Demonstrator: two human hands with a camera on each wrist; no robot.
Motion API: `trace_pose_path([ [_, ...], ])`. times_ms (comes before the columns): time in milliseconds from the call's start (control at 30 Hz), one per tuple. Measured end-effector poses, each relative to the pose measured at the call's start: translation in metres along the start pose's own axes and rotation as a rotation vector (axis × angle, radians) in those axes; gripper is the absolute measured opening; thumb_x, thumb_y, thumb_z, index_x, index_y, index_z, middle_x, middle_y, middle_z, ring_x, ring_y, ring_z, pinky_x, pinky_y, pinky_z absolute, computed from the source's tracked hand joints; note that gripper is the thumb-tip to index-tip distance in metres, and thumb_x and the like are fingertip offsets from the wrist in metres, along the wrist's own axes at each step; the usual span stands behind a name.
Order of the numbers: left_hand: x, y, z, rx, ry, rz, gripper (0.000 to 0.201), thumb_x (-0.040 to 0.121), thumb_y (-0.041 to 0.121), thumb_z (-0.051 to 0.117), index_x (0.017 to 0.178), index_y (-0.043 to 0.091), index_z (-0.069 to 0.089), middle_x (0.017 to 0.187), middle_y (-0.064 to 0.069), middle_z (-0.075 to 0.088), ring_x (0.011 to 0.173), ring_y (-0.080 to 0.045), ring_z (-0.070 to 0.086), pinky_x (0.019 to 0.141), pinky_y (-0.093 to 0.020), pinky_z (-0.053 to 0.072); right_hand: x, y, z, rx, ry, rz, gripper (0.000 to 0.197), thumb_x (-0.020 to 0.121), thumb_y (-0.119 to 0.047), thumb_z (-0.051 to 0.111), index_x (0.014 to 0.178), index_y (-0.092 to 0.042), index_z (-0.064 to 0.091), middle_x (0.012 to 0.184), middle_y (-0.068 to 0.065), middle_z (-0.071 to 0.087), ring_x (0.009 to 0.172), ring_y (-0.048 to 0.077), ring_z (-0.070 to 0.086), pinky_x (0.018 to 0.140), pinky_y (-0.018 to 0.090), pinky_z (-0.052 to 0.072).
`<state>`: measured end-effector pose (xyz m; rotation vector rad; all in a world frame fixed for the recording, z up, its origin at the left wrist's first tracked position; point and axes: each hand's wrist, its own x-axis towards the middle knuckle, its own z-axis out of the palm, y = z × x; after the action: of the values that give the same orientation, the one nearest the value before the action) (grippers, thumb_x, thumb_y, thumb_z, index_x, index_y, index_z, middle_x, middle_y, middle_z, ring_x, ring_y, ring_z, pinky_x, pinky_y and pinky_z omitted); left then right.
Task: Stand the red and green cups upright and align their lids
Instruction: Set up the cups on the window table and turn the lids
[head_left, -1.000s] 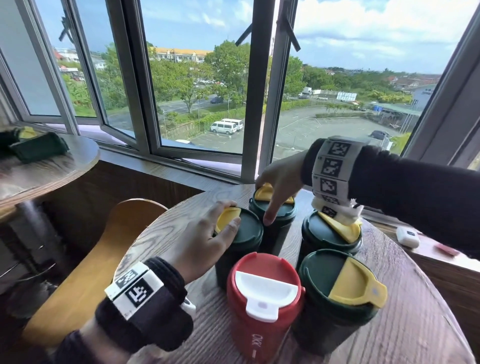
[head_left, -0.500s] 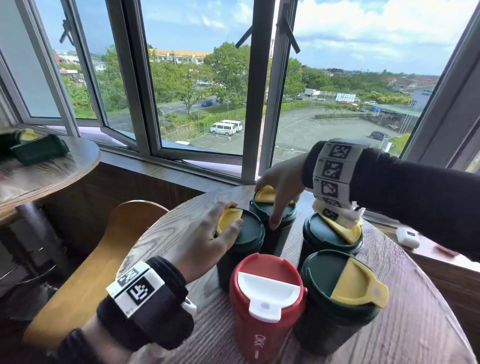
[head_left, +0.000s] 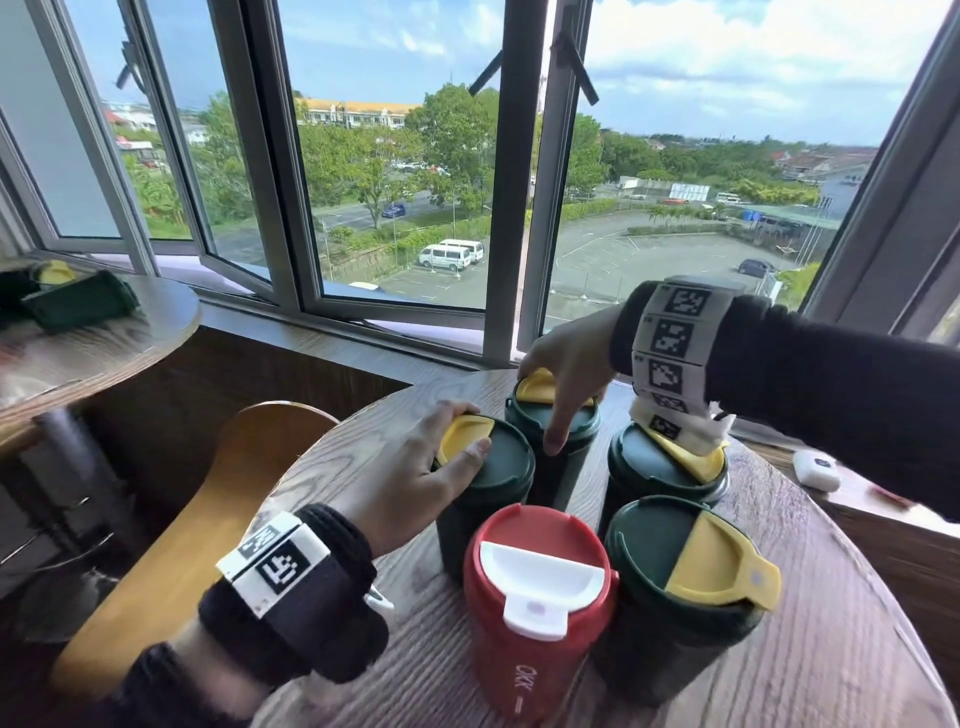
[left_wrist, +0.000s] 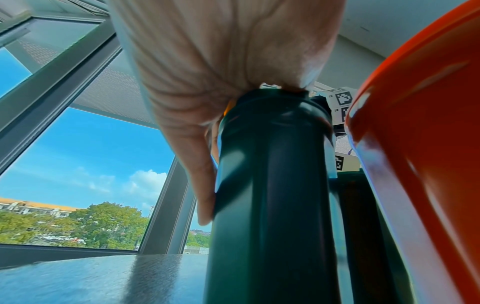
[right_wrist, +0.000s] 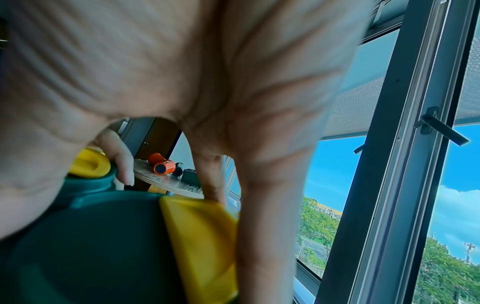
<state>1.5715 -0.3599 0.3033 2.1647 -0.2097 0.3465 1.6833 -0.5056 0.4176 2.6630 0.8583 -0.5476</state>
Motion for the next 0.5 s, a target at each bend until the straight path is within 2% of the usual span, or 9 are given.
trace_pose_path([
  [100,0.0001,-0.0022,0.0003,0.013,0.009,-0.003,0.053,0.077,0.058,0.046,0.120,0.029,0.046,0.100,0.006,0.060,0.085,-0.014,0.060,0.077,-0.036,0.052,-0.0004,0.0003,0.0007,0.018,0.006,-0.009,0.101,0.058,-0.048,0.083,0.142,-0.022,0.033,0.139,0.004,0.043,0.097,0.025,0.065,0.080,0.035,0.058],
  [200,0.0000,-0.0040,0.0015,-0.019,0.028,-0.051,0.065,0.070,0.066,0.048,0.124,0.032,0.036,0.100,0.002,0.057,0.083,-0.017,0.057,0.077,-0.037,0.050,-0.0008,-0.0013,0.0024,0.035,0.012,-0.034,0.100,0.060,-0.044,0.084,0.143,-0.023,0.032,0.142,0.003,0.041,0.107,0.024,0.059,0.085,0.036,0.056],
  [267,-0.0010,-0.0033,0.0013,0.001,0.045,-0.074,0.073,0.066,0.071,0.048,0.125,0.030,0.033,0.097,0.002,0.055,0.083,-0.013,0.055,0.074,-0.030,0.047,-0.0025,-0.0016,0.0021,0.046,0.012,-0.041,0.100,0.060,-0.044,0.084,0.144,-0.025,0.031,0.142,0.003,0.040,0.097,0.020,0.059,0.084,0.036,0.056],
  [333,-0.0022,-0.0022,0.0001,0.023,0.054,-0.078,0.076,0.064,0.075,0.046,0.123,0.029,0.034,0.101,0.003,0.055,0.087,-0.010,0.055,0.074,-0.025,0.044,-0.0043,-0.0004,0.0011,0.060,0.013,-0.040,0.100,0.061,-0.042,0.083,0.144,-0.026,0.030,0.142,0.003,0.040,0.072,0.011,0.055,0.078,0.032,0.057],
  [367,-0.0029,-0.0017,-0.0005,0.025,0.056,-0.077,0.077,0.062,0.077,0.045,0.123,0.030,0.034,0.104,0.003,0.055,0.090,-0.010,0.055,0.075,-0.025,0.044,-0.0051,0.0006,0.0009,0.067,0.014,-0.039,0.100,0.062,-0.041,0.084,0.144,-0.027,0.029,0.142,0.003,0.039,0.065,0.007,0.050,0.076,0.031,0.057],
  [500,-0.0043,-0.0029,-0.0012,0.031,0.065,-0.070,0.080,0.060,0.081,0.042,0.122,0.030,0.036,0.112,0.002,0.056,0.096,-0.011,0.056,0.080,-0.029,0.046,-0.0065,0.0033,0.0015,0.081,0.015,-0.036,0.099,0.062,-0.039,0.084,0.144,-0.028,0.030,0.144,0.003,0.036,0.063,0.003,0.046,0.078,0.032,0.057],
])
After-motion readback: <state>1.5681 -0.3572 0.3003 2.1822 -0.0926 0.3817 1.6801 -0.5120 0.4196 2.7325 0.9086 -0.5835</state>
